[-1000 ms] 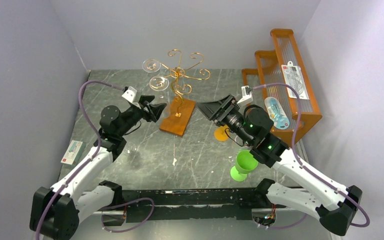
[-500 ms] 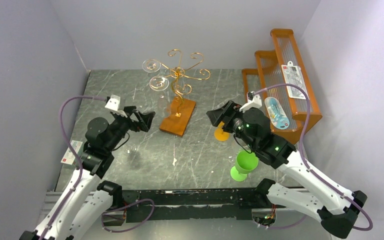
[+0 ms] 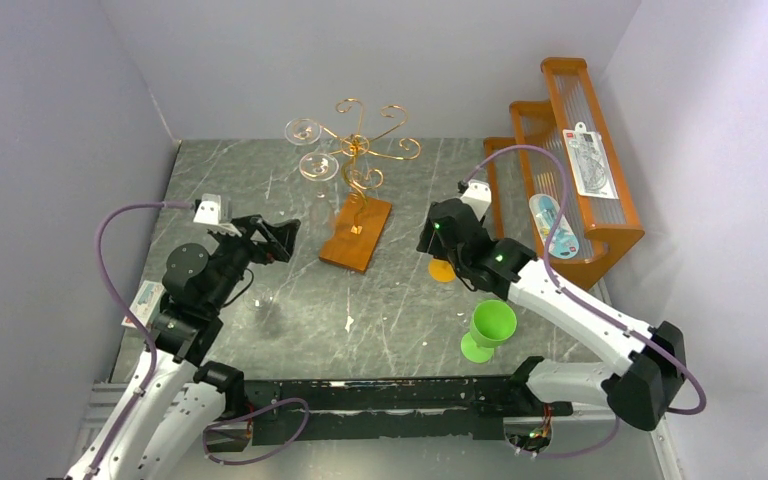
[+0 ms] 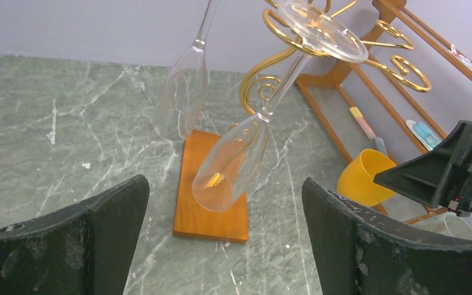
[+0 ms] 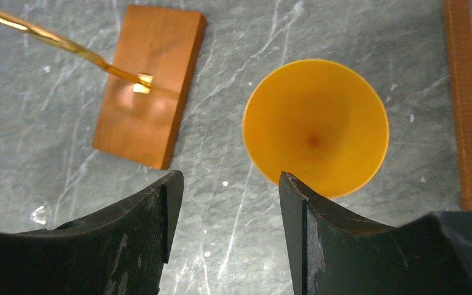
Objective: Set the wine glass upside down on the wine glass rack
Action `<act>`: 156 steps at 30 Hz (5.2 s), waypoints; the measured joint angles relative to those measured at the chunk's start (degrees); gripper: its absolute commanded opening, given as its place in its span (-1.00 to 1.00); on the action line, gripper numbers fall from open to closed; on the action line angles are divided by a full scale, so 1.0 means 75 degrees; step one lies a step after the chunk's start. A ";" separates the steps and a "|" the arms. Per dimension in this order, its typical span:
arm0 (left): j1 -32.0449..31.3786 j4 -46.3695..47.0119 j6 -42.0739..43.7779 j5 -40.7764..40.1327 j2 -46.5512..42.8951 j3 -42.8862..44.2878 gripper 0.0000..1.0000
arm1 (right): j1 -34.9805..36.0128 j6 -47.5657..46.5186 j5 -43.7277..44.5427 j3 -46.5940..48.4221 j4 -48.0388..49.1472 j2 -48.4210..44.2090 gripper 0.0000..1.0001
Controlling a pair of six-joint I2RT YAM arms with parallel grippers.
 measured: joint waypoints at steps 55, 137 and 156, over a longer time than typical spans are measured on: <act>0.0000 -0.0857 -0.1999 0.2838 0.1749 0.4150 0.96 | -0.0982 -0.1719 -0.0099 -0.0466 0.3232 -0.4456 -1.00; -0.5715 0.8915 -0.3663 -0.1999 0.7495 0.5493 -0.90 | -0.0997 0.1105 -0.3267 -0.2057 0.9789 -0.4447 -0.78; -0.5901 0.3937 -0.0903 -0.2017 0.4843 0.4628 -0.90 | -0.0991 0.0178 -0.1376 -0.1848 0.4940 -0.5438 0.54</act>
